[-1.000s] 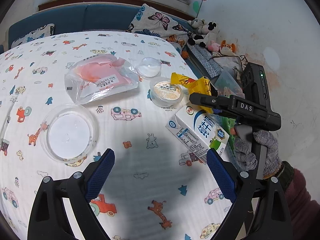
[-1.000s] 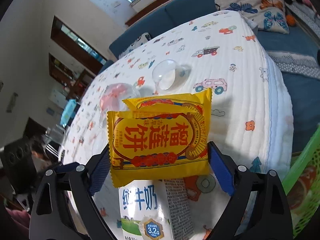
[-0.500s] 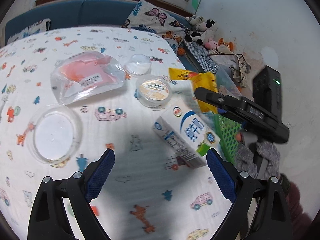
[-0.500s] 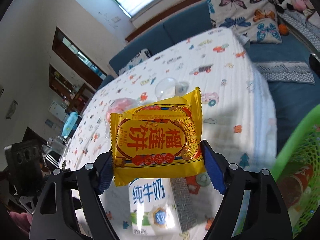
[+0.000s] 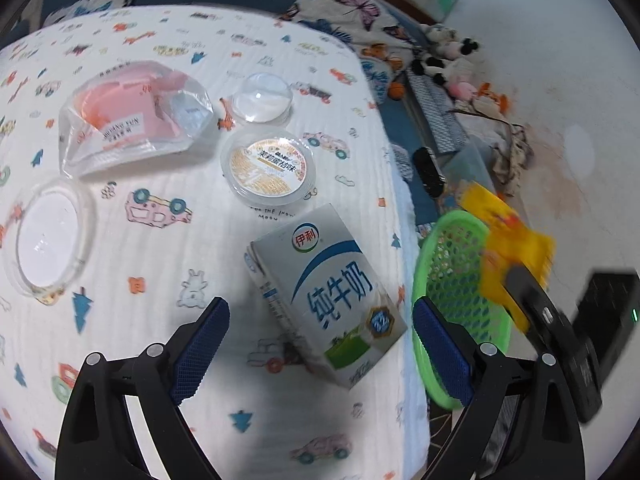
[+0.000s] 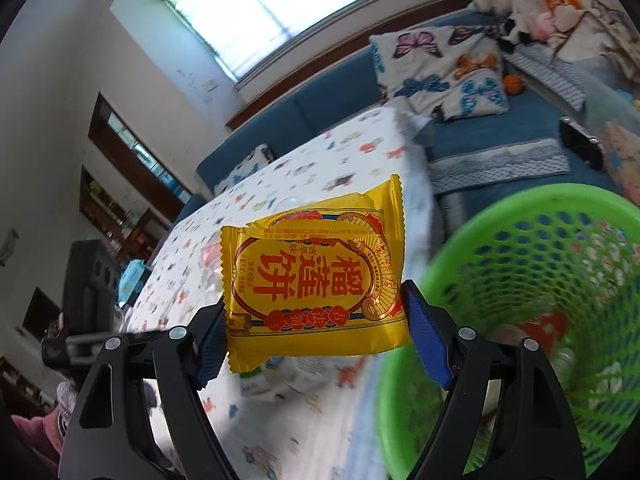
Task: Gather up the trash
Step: 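Carry the packet toward the basket with the right gripper while the left gripper grasps the milk carton, then drop the packet into the basket with the right gripper while the left gripper lifts the carton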
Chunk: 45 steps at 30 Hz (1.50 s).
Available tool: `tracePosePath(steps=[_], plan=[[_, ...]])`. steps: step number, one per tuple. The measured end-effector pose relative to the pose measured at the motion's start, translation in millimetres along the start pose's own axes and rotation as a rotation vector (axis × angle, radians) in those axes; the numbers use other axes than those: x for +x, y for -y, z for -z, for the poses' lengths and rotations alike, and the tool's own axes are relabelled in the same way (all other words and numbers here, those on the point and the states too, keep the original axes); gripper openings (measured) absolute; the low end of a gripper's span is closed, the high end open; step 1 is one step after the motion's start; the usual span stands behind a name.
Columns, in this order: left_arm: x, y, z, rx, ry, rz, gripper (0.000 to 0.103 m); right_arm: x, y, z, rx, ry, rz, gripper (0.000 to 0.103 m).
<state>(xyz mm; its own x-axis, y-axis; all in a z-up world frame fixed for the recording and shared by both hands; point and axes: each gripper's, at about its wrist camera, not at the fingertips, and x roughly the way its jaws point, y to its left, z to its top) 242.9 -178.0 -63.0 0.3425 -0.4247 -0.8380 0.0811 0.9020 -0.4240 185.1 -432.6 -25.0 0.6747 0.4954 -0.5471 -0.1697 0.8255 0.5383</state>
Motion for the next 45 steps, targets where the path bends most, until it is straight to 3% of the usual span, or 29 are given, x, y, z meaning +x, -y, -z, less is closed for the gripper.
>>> tracePosePath(steps=[7,16,21,34,45], plan=[[22,5,-7,-0.097,-0.016,-0.091,0.09,-32,16,15,0.012,0.029,0.053,0.078],[47,11,-8,-0.15,-0.053,-0.192,0.09,-44,25,33,0.03,0.029,0.095,0.078],[51,11,-4,-0.141,-0.044,-0.205,0.086,-47,26,39,0.024,0.025,0.127,0.078],[32,15,7,0.031,-0.068,-0.091,0.068,-61,25,55,-0.017,0.027,0.225,0.078],[0,30,21,0.183,-0.061,0.022,0.067,-74,34,60,-0.036,0.039,0.357,0.079]])
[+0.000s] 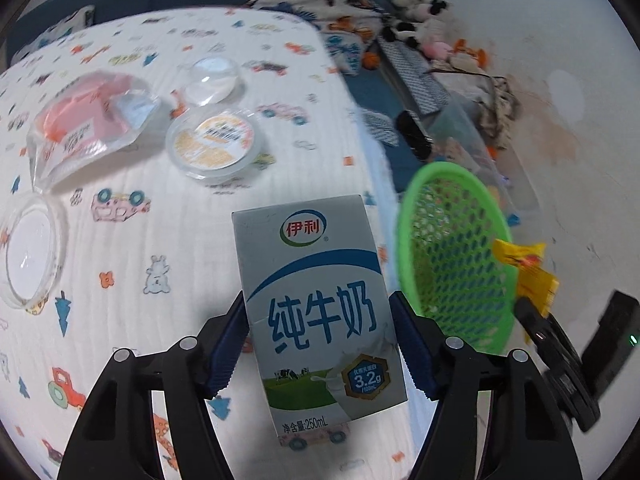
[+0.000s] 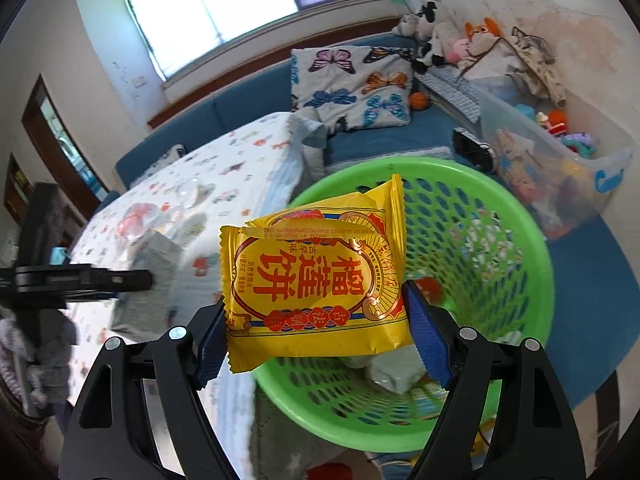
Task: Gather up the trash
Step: 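Drop the packet into the basket with the right gripper while the left gripper lifts the carton, then carry the milk carton over the basket and open the left gripper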
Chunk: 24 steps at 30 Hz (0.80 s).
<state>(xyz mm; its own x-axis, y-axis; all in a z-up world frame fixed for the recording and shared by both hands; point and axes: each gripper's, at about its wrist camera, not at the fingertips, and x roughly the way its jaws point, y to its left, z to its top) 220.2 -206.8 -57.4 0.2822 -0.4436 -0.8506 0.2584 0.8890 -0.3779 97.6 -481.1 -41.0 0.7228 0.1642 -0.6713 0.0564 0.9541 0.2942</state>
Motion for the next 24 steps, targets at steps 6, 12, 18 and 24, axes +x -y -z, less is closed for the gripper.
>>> tracePosePath(steps=[6,12,18,24], plan=[[-13,26,-1,0.076,0.018,0.054,0.067,3,11,2,0.009,-0.01,0.072,0.08],[-21,50,-5,0.136,0.034,0.08,0.067,5,20,5,0.01,-0.016,0.114,0.084],[-22,73,-10,0.184,0.038,0.097,0.067,5,32,9,0.042,-0.027,0.136,0.087],[-21,95,-16,0.243,0.046,0.121,0.067,-1,36,10,0.052,-0.016,0.143,0.09]])
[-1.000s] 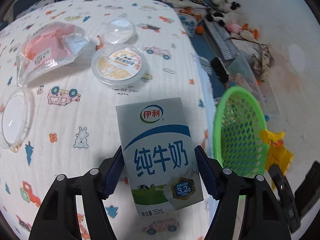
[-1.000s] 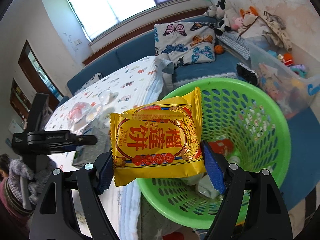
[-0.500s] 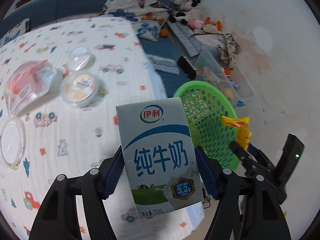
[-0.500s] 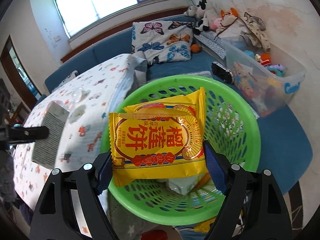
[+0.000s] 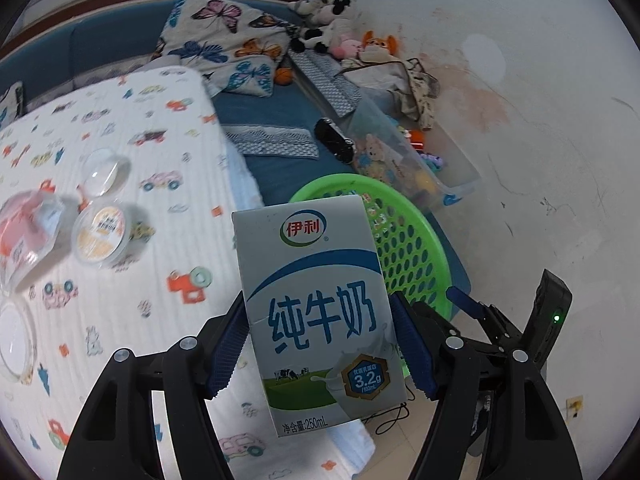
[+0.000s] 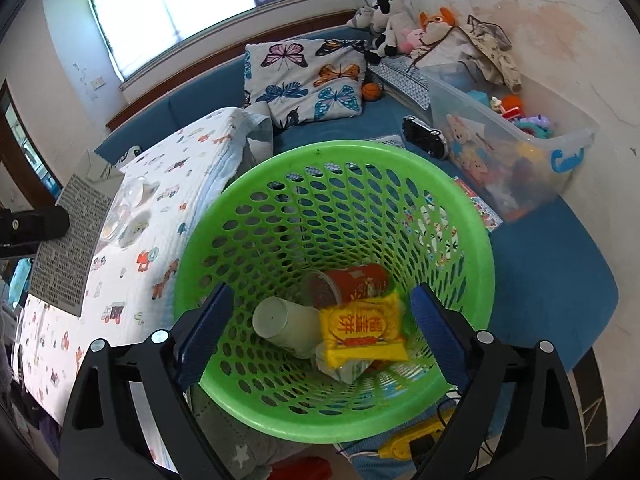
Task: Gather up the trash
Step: 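Carry the milk carton over the basket and open the left gripper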
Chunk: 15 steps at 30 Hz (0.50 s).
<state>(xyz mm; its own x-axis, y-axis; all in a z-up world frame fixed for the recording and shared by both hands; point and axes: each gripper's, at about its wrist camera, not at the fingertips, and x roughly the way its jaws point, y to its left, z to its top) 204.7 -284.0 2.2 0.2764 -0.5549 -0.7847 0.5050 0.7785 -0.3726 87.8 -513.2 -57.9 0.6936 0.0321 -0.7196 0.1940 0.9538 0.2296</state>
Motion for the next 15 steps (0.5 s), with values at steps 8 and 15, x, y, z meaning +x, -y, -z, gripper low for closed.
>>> tracePosePath(steps=[8,15], plan=[[17,26,-10,0.078,-0.012,0.013,0.067,-19,6,2,0.01,0.025,-0.003,0.09],[51,55,-15,0.171,-0.049,0.01,0.067,-37,10,11,0.013,0.047,0.008,0.09]])
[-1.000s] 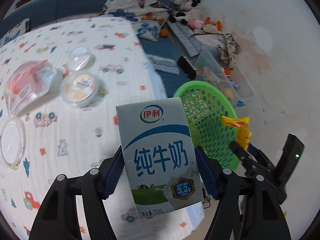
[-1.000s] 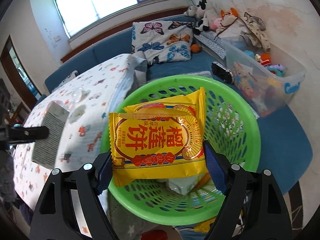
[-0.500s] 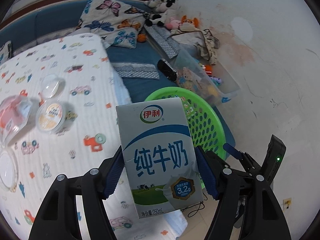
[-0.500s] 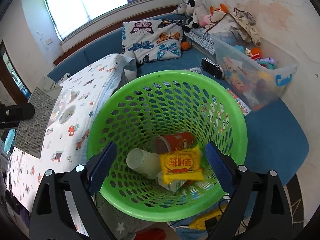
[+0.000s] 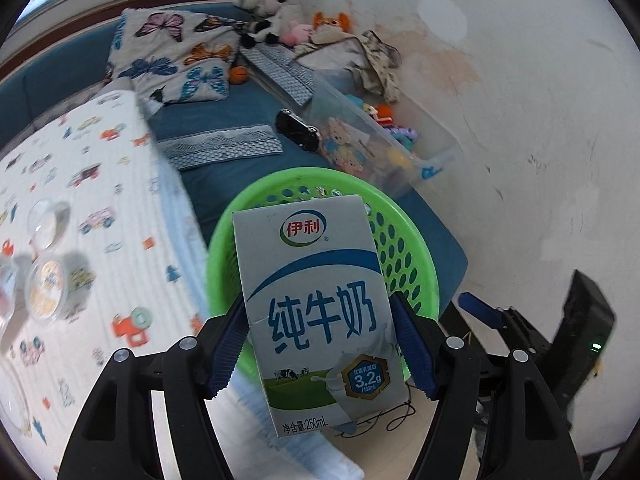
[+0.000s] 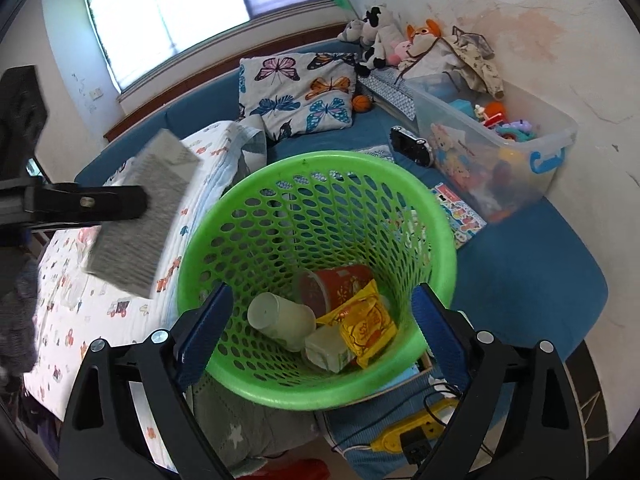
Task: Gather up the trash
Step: 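Carry the milk carton over the basket and open the left gripper, then move the left gripper back over the table toward the remaining trash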
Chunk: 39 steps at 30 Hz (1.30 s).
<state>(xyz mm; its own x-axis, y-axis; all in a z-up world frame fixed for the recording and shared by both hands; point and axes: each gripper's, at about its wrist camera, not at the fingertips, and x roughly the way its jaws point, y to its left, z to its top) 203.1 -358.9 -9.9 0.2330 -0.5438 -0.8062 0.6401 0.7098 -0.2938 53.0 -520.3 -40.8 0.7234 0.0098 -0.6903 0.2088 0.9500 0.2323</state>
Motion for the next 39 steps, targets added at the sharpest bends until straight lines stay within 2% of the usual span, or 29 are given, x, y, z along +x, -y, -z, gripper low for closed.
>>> tracePosePath(steps=[13,14,16,19,21,25,30,34,39], plan=[[52,44,-13,0.108,-0.063,0.031,0.068,-26,19,21,0.021,0.014,0.05,0.09],[54,46,-13,0.115,-0.066,0.032,0.069,-28,20,24,0.027,0.015,0.049,0.09],[60,49,-13,0.133,-0.065,0.046,0.077,-29,23,27,0.037,0.014,0.046,0.09],[60,50,-9,0.149,-0.054,0.084,0.079,-30,23,30,0.04,0.012,0.046,0.09],[60,48,-5,0.151,-0.054,0.082,0.079,-30,23,32,0.042,0.011,0.044,0.09],[49,39,3,0.132,-0.042,0.086,0.079,-32,19,32,0.041,0.017,0.031,0.09],[21,26,14,0.136,0.014,0.061,0.079,-33,8,30,0.016,0.021,0.008,0.09],[-6,13,28,0.138,0.062,0.019,0.079,-35,-5,26,-0.008,0.029,-0.017,0.09],[-36,-20,48,0.075,0.107,-0.031,0.079,-35,-31,20,-0.059,0.037,-0.05,0.09]])
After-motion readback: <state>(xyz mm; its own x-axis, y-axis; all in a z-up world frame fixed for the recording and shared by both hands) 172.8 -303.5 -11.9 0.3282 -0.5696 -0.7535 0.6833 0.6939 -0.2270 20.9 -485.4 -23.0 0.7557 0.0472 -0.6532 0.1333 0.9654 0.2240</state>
